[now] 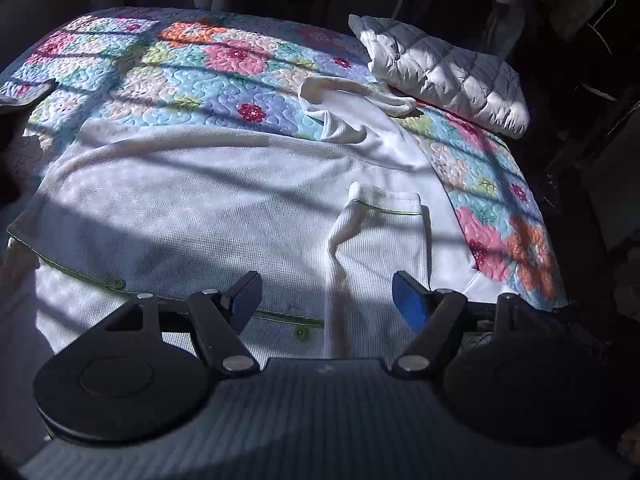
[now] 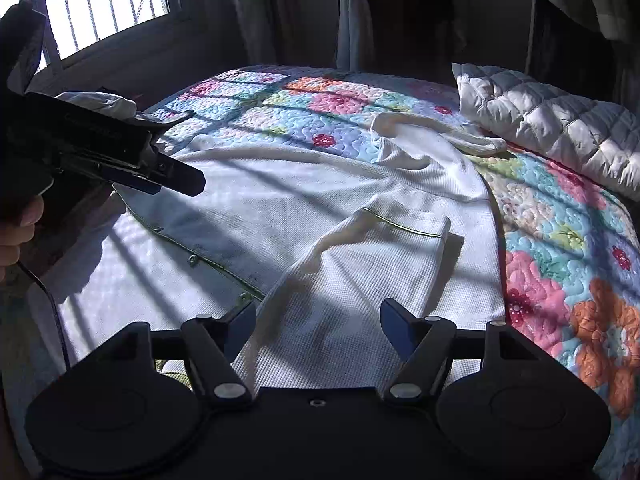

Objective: Fold clothes

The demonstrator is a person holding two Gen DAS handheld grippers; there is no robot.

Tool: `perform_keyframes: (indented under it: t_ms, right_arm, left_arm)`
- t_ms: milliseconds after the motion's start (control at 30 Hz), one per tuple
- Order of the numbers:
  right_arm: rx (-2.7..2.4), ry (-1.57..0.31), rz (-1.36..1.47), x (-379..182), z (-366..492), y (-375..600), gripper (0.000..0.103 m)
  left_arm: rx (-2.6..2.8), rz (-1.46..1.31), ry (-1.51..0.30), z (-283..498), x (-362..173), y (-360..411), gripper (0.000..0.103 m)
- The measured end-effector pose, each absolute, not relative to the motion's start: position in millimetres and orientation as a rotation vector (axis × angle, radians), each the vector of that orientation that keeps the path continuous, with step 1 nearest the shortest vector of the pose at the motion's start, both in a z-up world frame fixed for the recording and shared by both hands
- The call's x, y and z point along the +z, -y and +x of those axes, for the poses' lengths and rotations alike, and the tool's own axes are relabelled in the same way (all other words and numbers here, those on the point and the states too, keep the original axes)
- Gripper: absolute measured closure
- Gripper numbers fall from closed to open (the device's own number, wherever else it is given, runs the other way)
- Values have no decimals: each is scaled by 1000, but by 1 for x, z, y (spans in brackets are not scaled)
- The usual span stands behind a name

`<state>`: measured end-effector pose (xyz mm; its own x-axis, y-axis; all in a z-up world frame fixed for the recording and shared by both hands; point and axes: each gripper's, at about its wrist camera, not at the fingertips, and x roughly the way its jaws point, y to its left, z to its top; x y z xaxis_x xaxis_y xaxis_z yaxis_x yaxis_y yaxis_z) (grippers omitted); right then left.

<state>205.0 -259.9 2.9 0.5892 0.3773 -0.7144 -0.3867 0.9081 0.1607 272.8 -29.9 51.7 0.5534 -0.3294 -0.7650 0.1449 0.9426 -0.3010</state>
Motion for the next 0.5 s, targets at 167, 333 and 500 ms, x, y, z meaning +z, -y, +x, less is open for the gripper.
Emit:
perform_keyframes:
  t_ms: [167,333,500]
  right_arm:
    - [463,-763,1,69,196,263,29]
    - [515,-810,-135,91,240,266,15]
    - [442,-916,-134,76,323,286,15]
  left_arm:
    - [-306,-227,-933,268,84,28,29]
    - [-356,-230,-918,309,84,43,26]
    - [-390,-253,-885,377,57,56,22]
